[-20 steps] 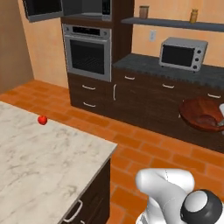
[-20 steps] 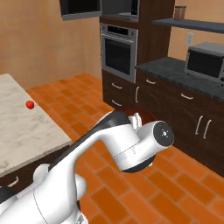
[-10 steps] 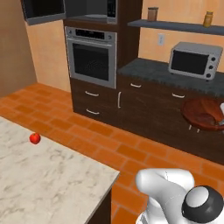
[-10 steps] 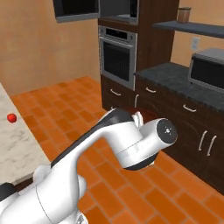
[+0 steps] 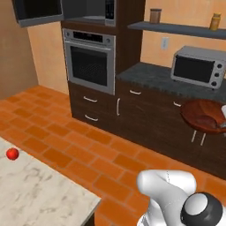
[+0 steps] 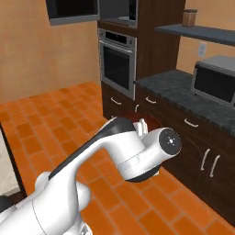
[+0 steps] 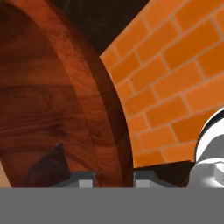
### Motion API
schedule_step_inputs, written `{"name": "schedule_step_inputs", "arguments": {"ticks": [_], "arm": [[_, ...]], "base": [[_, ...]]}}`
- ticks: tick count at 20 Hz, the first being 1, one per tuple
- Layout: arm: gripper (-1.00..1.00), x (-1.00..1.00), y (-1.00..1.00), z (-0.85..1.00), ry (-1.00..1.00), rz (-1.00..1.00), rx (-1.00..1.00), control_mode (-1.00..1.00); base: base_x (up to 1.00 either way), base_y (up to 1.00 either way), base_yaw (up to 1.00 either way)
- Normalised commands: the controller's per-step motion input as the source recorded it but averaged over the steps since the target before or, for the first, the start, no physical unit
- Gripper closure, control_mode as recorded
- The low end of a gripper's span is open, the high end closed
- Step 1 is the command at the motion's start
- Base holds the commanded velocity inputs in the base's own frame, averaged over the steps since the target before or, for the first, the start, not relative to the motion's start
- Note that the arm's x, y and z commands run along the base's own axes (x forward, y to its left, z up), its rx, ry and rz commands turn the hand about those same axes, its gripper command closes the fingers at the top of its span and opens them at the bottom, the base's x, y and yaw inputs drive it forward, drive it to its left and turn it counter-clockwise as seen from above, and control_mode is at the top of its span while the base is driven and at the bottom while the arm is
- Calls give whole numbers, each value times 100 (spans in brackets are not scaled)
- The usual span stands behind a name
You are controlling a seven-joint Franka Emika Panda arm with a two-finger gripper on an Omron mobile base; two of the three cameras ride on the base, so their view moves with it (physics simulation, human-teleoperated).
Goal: Pick the potato from the sink and place it in the bowl. Then pick the bowl and place it in the microwave. Then close the microwave door and press the start button.
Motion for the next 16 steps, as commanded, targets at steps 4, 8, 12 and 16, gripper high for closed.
{"name": "schedule_step_inputs", "arguments": {"ticks": [4, 8, 12, 16], "arm": [[100, 0, 0, 0, 0, 0, 0, 100], [100, 0, 0, 0, 0, 0, 0, 100], [100, 0, 0, 0, 0, 0, 0, 100], [100, 0, 0, 0, 0, 0, 0, 100]], "base": [[100, -81, 13], [100, -44, 12], [100, 1, 6], [100, 11, 1]]}}
